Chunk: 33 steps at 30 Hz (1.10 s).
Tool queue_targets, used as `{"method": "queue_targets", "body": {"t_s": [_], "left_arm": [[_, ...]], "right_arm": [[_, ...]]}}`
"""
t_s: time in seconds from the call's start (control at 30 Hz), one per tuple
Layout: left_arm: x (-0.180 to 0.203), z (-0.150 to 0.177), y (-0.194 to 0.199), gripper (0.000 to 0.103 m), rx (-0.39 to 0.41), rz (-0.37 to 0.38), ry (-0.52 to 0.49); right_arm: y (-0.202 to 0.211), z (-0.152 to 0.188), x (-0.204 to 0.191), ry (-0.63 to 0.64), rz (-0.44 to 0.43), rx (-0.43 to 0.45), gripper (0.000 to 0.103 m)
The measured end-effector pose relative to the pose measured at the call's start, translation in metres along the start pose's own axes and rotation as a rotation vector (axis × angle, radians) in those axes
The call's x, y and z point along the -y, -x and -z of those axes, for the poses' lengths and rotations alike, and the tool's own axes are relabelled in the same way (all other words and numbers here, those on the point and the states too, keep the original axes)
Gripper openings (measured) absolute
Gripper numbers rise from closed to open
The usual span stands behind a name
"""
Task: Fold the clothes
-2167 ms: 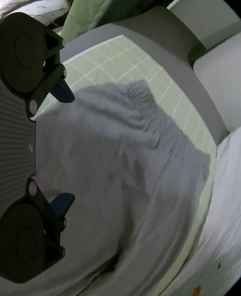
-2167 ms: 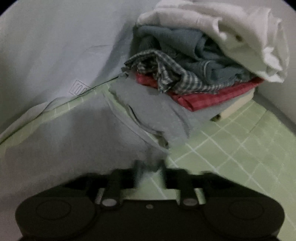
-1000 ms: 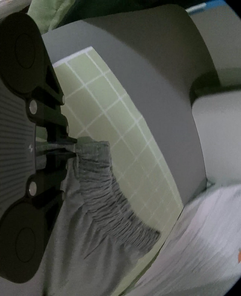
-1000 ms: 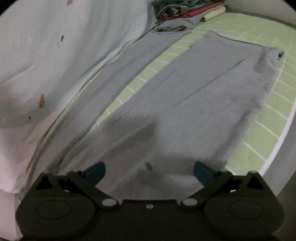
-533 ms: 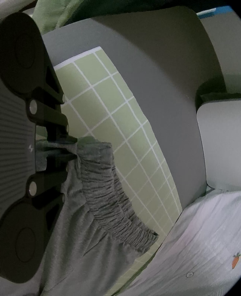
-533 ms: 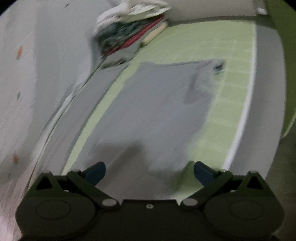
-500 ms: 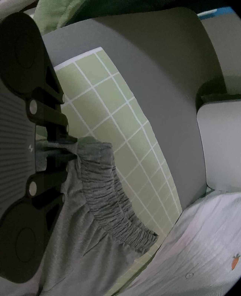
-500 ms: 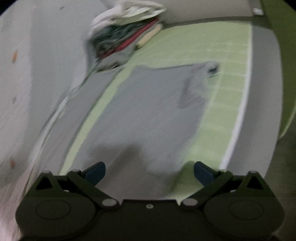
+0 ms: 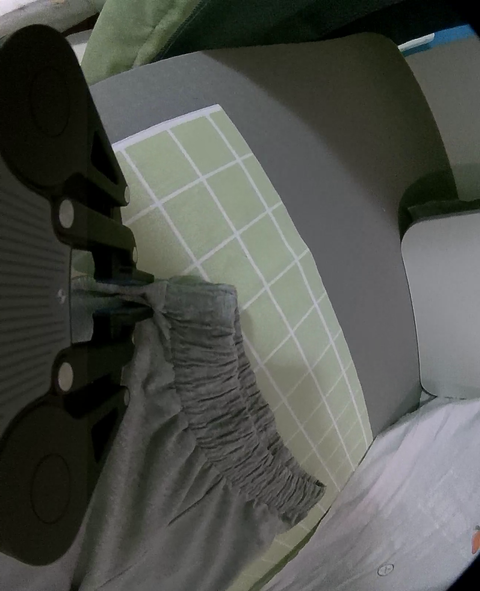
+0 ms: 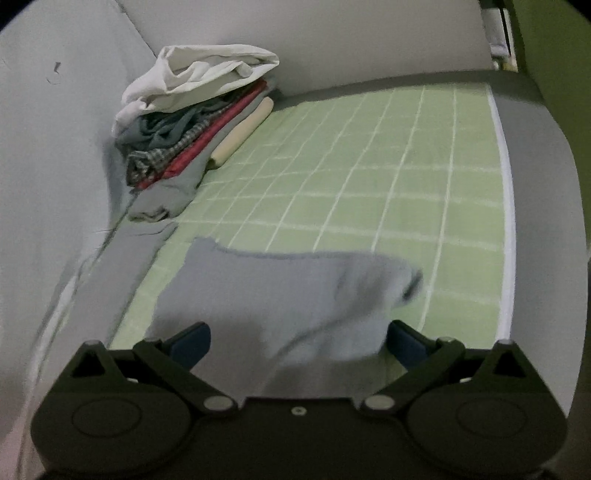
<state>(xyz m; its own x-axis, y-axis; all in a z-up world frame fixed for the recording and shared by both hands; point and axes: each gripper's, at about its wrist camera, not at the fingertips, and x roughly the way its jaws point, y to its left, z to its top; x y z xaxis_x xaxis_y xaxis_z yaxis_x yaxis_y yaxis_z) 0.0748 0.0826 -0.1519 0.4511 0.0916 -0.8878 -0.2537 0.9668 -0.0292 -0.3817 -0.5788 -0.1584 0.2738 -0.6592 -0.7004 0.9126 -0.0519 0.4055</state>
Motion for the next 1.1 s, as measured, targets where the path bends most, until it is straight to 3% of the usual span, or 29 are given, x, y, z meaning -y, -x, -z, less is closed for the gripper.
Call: {"method": "queue_targets", "body": {"t_s": [0.1,0.13,0.17,0.2,0.27,0.5,0.67,0.8,0.97,1.1], "left_arm": [[0.001,-0.002,0.007,0.013,0.02,-0.003,-0.003],[0.001,-0.003,0.011,0.012,0.029,-0.003,-0.004],[0.001,-0.004,0.014,0.009,0.039,-0.002,-0.004],[0.001,-0.006,0.018,0.004,0.048,-0.001,-0.005],[0.001,-0.008,0.025,0.003,0.067,0.0,-0.006],[0.0,-0.017,0.051,0.003,0.132,0.005,-0.011],[-0.009,-0.033,0.08,0.002,0.194,0.073,0.045],[-0.016,-0.038,0.105,0.002,0.244,0.081,0.057],[-0.028,-0.031,0.129,0.002,0.277,0.055,0.13],[-0.024,-0.022,0.141,0.002,0.284,0.038,0.175]], "right_arm": [[-0.011,-0.014,-0.007,0.065,0.093,-0.02,0.101],[-0.013,-0.017,-0.009,0.09,0.121,-0.023,0.092],[-0.015,-0.02,-0.012,0.114,0.147,-0.026,0.071],[-0.016,-0.024,-0.011,0.13,0.157,-0.025,0.04],[-0.014,-0.031,-0.008,0.137,0.157,-0.028,0.009],[0.037,-0.049,-0.008,0.141,0.066,0.075,0.005],[0.087,-0.065,-0.015,0.127,-0.012,0.183,0.005],[0.122,-0.077,-0.016,0.081,-0.069,0.264,0.005],[0.139,-0.092,-0.01,0.032,-0.101,0.3,0.005],[0.135,-0.105,-0.014,0.076,-0.114,0.295,0.005]]}}
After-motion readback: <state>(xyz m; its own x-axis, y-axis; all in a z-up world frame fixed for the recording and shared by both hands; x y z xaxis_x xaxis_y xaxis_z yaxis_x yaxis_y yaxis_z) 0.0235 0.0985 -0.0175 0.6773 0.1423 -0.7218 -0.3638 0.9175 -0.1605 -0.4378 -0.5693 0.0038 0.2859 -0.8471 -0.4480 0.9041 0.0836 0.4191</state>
